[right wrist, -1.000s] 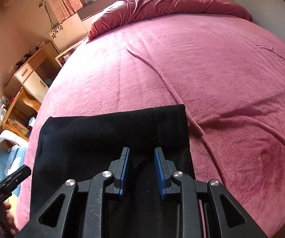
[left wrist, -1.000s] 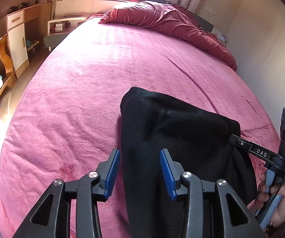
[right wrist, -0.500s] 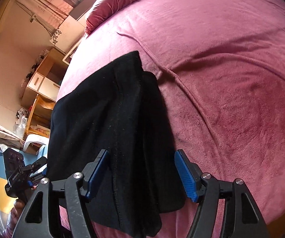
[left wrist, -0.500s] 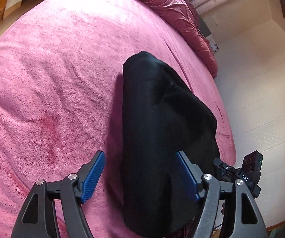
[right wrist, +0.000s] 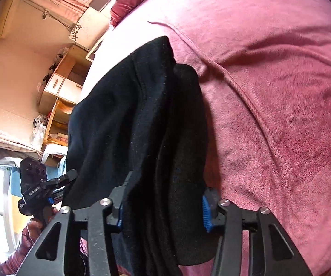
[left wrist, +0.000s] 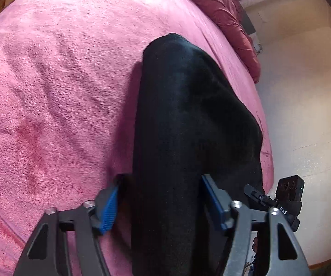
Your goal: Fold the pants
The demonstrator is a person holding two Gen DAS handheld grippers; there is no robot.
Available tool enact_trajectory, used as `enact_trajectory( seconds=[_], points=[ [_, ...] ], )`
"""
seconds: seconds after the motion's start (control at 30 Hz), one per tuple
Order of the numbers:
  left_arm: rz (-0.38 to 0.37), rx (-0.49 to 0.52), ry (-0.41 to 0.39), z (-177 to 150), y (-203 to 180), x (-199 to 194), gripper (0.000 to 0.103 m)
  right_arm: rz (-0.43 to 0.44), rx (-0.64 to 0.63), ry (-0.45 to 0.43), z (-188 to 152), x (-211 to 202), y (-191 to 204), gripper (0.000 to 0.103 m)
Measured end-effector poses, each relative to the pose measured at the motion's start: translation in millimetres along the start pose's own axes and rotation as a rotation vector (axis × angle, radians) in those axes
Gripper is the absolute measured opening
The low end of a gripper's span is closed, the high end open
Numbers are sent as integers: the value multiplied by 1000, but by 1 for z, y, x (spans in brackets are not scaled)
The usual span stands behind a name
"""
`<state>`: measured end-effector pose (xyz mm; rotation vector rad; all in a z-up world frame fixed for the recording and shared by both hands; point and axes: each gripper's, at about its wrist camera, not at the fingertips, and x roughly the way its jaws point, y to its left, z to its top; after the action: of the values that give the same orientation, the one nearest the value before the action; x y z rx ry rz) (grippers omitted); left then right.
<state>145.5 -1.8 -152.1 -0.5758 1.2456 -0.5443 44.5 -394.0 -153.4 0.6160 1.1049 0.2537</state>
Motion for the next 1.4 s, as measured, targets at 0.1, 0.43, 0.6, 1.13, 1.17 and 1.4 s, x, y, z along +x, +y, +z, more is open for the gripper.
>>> enact_trajectory(
  seconds=[0.1,0.43,0.6,1.13,1.17,1.4],
  points=[
    [-20,52,-36,-2,-11,-12,43,7,-41,-17,6,-9,17,44],
    [-63,119,-224,24,-16,-94,41,103,-187,-55,52,12,95,43],
    [15,102,-275,64,-1,-115,41,108,-214,-33,88,58,136,43],
    [254,-10,-197,86,71,-70,58,-2,-168,95,109,150,124,54],
    [267,-3,-200,84,71,-71,60,-11,-176,97,109,150,127,55],
    [369,31,-273,67,47,-96,60,-95,-183,30,109,135,144,68]
  ],
)
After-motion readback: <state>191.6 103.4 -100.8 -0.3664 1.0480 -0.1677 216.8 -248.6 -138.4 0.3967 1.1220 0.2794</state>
